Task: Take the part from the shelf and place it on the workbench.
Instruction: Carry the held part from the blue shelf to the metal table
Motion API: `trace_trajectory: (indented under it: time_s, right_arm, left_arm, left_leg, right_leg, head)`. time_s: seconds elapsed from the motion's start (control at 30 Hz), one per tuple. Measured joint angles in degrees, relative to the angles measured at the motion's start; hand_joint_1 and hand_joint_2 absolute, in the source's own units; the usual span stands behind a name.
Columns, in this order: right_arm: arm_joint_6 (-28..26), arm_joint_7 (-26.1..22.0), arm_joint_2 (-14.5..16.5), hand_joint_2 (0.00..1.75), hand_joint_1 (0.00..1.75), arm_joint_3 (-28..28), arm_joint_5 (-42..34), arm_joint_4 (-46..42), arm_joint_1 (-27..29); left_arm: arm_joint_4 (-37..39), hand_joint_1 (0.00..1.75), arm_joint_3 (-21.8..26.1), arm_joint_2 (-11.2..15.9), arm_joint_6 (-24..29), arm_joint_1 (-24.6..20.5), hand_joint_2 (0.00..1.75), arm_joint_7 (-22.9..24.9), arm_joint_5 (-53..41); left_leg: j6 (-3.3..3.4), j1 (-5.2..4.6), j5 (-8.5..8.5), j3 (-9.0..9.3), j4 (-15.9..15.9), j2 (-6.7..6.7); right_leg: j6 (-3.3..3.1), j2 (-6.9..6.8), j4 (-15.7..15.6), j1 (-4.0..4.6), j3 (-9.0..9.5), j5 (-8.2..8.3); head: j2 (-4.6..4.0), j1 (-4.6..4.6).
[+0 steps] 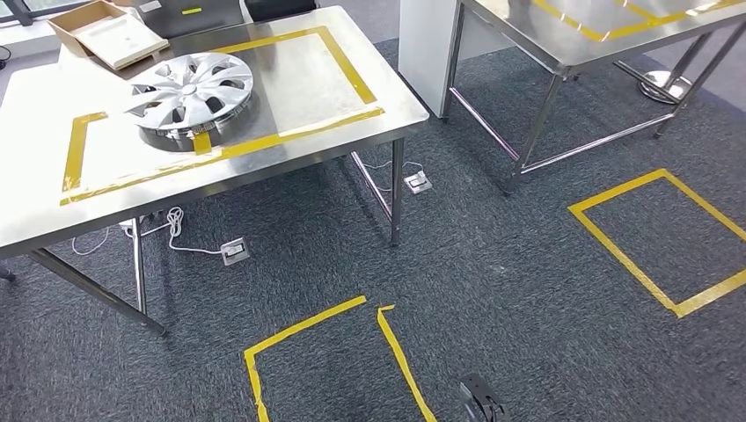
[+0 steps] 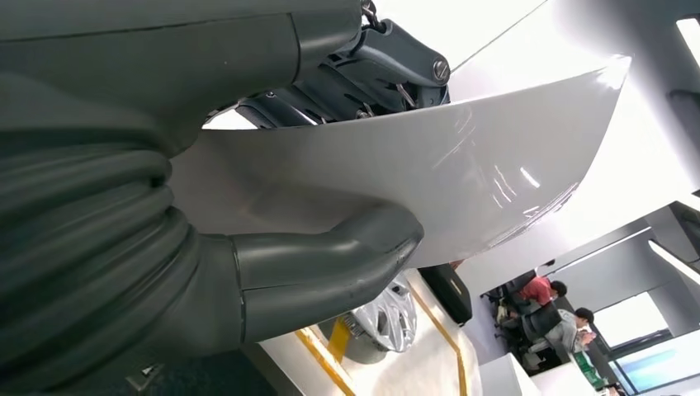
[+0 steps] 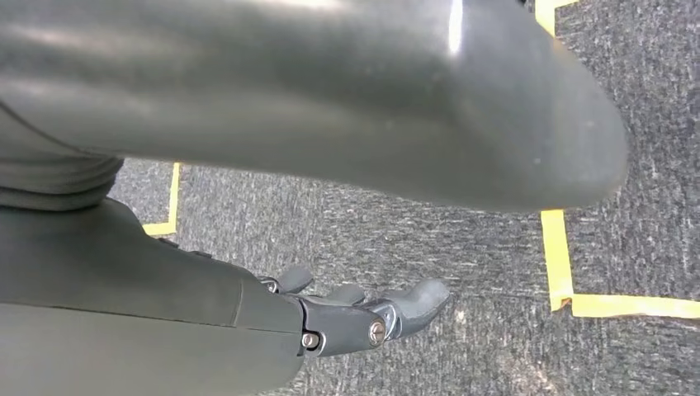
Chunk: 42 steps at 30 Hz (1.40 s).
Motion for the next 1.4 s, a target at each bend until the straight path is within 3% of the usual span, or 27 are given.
trace_trajectory:
  time_s: [0.07, 0.13, 0.17, 0.3, 0.37, 0.43, 0.47, 0.5, 0.53, 0.6, 0.67, 0.77, 0.83, 0.87, 0.93, 0.97, 1.0, 1.03, 1.1, 1.17, 1.3, 1.37, 1.4]
  right_arm:
    - [0.0, -0.02, 0.0, 0.0, 0.0, -0.05, -0.08, 0.0, 0.09]
    - [0.0, -0.05, 0.0, 0.0, 0.0, -0.18, -0.14, 0.0, 0.1]
    - [0.0, -0.07, 0.0, 0.0, 0.0, -0.25, -0.15, 0.0, 0.09]
    - [0.0, -0.08, -0.01, 0.0, 0.0, -0.36, -0.18, 0.0, 0.09]
    - [0.0, -0.09, -0.02, 0.0, 0.0, -0.36, -0.2, 0.0, -0.02]
    - [0.0, -0.09, -0.02, 0.0, 0.0, -0.37, -0.2, 0.0, -0.02]
    - [0.0, -0.08, -0.02, 0.0, 0.0, -0.38, -0.2, 0.0, 0.08]
    - [0.0, -0.08, -0.02, 0.0, 0.0, -0.39, -0.21, 0.0, 0.19]
    - [0.0, -0.08, -0.02, 0.0, 0.0, -0.4, -0.21, 0.0, 0.29]
    - [0.0, -0.08, -0.02, 0.0, 0.0, -0.42, -0.21, 0.0, 0.34]
    - [0.0, -0.08, -0.02, 0.0, 0.0, -0.42, -0.21, 0.0, 0.29]
    - [0.0, -0.07, -0.02, 0.0, 0.0, -0.43, -0.21, 0.0, 0.37]
    - [0.0, -0.09, -0.01, 0.0, 0.0, -0.44, -0.21, 0.0, 0.42]
    - [-0.01, -0.1, -0.01, 0.0, 0.0, -0.44, -0.21, 0.0, 0.41]
    - [-0.02, -0.11, -0.02, 0.0, 0.0, -0.44, -0.21, 0.0, 0.42]
    - [-0.02, -0.12, -0.02, 0.0, 0.0, -0.44, -0.21, 0.0, 0.43]
    - [-0.02, -0.12, -0.02, 0.0, 0.0, -0.44, -0.21, 0.0, 0.44]
    - [-0.02, -0.11, -0.01, 0.0, 0.0, -0.44, -0.21, 0.0, 0.45]
    - [-0.02, -0.12, 0.0, 0.0, 0.0, -0.44, -0.21, 0.0, 0.46]
    - [-0.02, -0.18, 0.0, 0.0, 0.0, -0.44, -0.21, 0.0, 0.4]
    - [-0.01, -0.25, 0.0, 0.0, 0.0, -0.44, -0.22, 0.0, 0.35]
    - [0.0, -0.27, 0.0, 0.0, 0.0, -0.44, -0.22, 0.0, 0.23]
    - [0.0, -0.28, 0.0, 0.0, 0.0, -0.44, -0.22, 0.0, 0.18]
  left_arm:
    - [0.3, 1.75, -0.19, 0.0, -0.07, -0.36, 1.75, 0.0, 0.0]
    - [0.51, 1.75, -0.32, 0.01, -0.07, -0.99, 1.75, 0.0, 0.04]
    - [0.6, 1.75, -0.37, 0.01, -0.07, -1.24, 1.75, -0.01, 0.12]
    - [0.74, 1.75, -0.5, 0.07, -0.08, -1.5, 1.75, 0.0, 0.38]
    - [0.74, 1.75, -0.53, 0.05, -0.09, -1.66, 1.75, -0.02, 0.44]
    - [0.79, 1.75, -0.56, -0.07, -0.06, -1.65, 1.75, -0.02, 0.49]
    - [0.83, 1.75, -0.6, -0.15, -0.02, -1.55, 1.75, -0.01, 0.51]
    - [0.86, 1.75, -0.64, -0.24, 0.03, -1.47, 1.75, -0.01, 0.54]
    - [0.88, 1.75, -0.68, -0.31, 0.1, -1.42, 1.75, -0.01, 0.59]
    - [0.89, 1.75, -0.72, -0.39, 0.29, -1.41, 1.75, -0.01, 0.7]
    - [0.87, 1.75, -0.73, -0.4, 0.49, -1.48, 1.75, -0.01, 0.79]
    - [0.77, 1.75, -0.75, -0.32, 0.56, -1.44, 1.75, 0.0, 0.91]
    - [0.66, 1.75, -0.75, -0.05, 0.56, -1.38, 1.75, 0.0, 0.99]
    - [0.63, 1.75, -0.75, 0.13, 0.56, -1.37, 1.75, -0.01, 1.02]
    - [0.67, 1.75, -0.75, 0.32, 0.52, -1.26, 1.75, -0.01, 1.03]
    - [0.73, 1.75, -0.76, 0.36, 0.48, -1.11, 1.75, 0.0, 1.03]
    - [0.79, 1.75, -0.77, 0.37, 0.43, -0.95, 1.75, 0.0, 1.03]
    - [0.84, 1.75, -0.77, 0.38, 0.38, -0.85, 1.75, 0.0, 1.03]
    - [0.88, 1.75, -0.77, 0.48, 0.37, -0.91, 1.75, 0.0, 1.03]
    - [1.01, 1.75, -0.79, 0.59, 0.36, -1.2, 1.75, 0.02, 1.02]
    - [1.09, 1.75, -0.87, 0.77, 0.35, -1.27, 1.75, -0.01, 1.0]
    - [1.02, 1.75, -0.88, 0.85, 0.33, -1.43, 1.75, -0.02, 0.99]
    - [1.01, 1.75, -0.89, 0.87, 0.25, -1.5, 1.75, -0.02, 1.0]
  left_leg:
    - [0.24, 0.0, 4.61, 1.88, -5.79, 0.08]
    - [0.78, -0.26, 7.12, 4.67, -11.95, 0.22]
    - [1.13, -0.41, 7.18, 5.4, -13.5, 0.26]
    - [2.59, -0.35, 6.02, 6.2, -14.41, 0.04]
    - [3.3, -0.24, 5.61, 6.83, -14.63, 0.05]
    - [3.77, -0.38, 5.06, 7.25, -14.61, 0.05]
    - [3.85, -0.44, 4.79, 7.49, -14.58, 0.01]
    - [3.86, -0.48, 4.47, 7.81, -14.54, -0.04]
    - [3.79, -0.49, 4.13, 8.22, -14.49, -0.1]
    - [3.45, -0.52, 3.31, 9.15, -14.4, -0.16]
    - [2.83, -0.69, 2.58, 9.7, -14.3, -0.28]
    - [1.92, -0.71, 2.09, 9.95, -14.49, -0.36]
    - [1.28, -0.58, 1.24, 9.26, -12.68, -0.2]
    - [0.98, -0.52, 0.29, 8.01, -10.2, -0.12]
    - [0.54, -0.42, -2.1, 3.76, -2.88, -0.05]
    - [0.42, -0.35, -2.54, 1.66, 0.07, -0.04]
    - [0.36, -0.29, -1.93, 0.32, 1.32, -0.03]
    - [0.37, -0.23, -0.18, 0.09, 0.37, -0.01]
    - [0.55, -0.17, 4.96, 2.28, -6.55, 0.13]
    - [1.02, -0.36, 7.34, 4.87, -12.6, 0.26]
    - [2.5, -0.43, 6.3, 5.84, -14.27, 0.01]
    - [3.3, -0.31, 5.83, 6.46, -14.48, 0.0]
    - [3.62, -0.36, 5.54, 6.72, -14.51, 0.01]
  right_leg:
    - [0.23, 0.03, 0.01, 0.0, 1.07, -0.81]
    - [0.76, 0.06, 0.06, 0.15, 1.69, -1.57]
    - [1.08, 0.05, 0.04, 0.23, 1.74, -1.79]
    - [2.31, -0.05, 0.39, 0.33, 1.74, -2.68]
    - [2.63, -0.06, 4.88, 0.31, -0.6, -4.51]
    - [2.67, -0.05, 12.42, 0.35, -5.45, -6.58]
    - [2.66, -0.05, 15.03, 0.36, -7.57, -6.66]
    - [2.62, -0.05, 15.66, 0.38, -8.75, -5.63]
    - [2.54, -0.06, 14.09, 0.37, -8.8, -3.59]
    - [2.21, -0.03, 6.7, 0.4, -6.3, 1.35]
    - [1.87, 0.02, 1.21, 0.54, -3.92, 3.17]
    - [1.25, 0.05, 0.11, 0.64, -3.14, 2.5]
    - [0.55, 0.06, -0.13, 0.45, -2.5, 2.24]
    - [0.24, 0.06, -0.25, 0.33, -2.08, 2.04]
    - [-0.1, 0.05, -0.26, 0.31, -1.36, 1.39]
    - [-0.11, 0.05, -0.25, 0.31, -0.95, 1.04]
    - [-0.07, 0.05, -0.25, 0.31, -0.48, 0.65]
    - [0.0, 0.06, -0.25, 0.3, 0.09, 0.23]
    - [0.3, 0.08, -0.25, 0.28, 1.28, -0.73]
    - [0.88, 0.14, -0.14, 0.46, 1.76, -1.6]
    - [2.11, 0.02, -0.11, 0.59, 1.91, -2.52]
    - [2.61, -0.01, 3.2, 0.6, 0.37, -4.07]
    - [2.71, -0.01, 6.56, 0.57, -1.53, -5.25]
  head:
    - [0.0, 0.0]
    - [0.0, -0.11]
    - [0.0, -0.11]
    - [0.0, 0.1]
    - [0.0, 0.24]
    - [0.0, 0.35]
    - [0.0, 0.36]
    - [0.0, 0.36]
    - [0.0, 0.37]
    - [0.0, 0.36]
    - [0.0, 0.3]
    - [0.0, 0.21]
    - [0.0, 0.04]
    - [0.0, -0.05]
    - [0.0, -0.17]
    - [0.0, -0.16]
    - [0.0, -0.17]
    - [0.0, -0.17]
    - [0.0, -0.19]
    - [0.0, -0.38]
    - [0.0, -0.23]
    - [0.0, -0.06]
    - [0.0, 0.03]
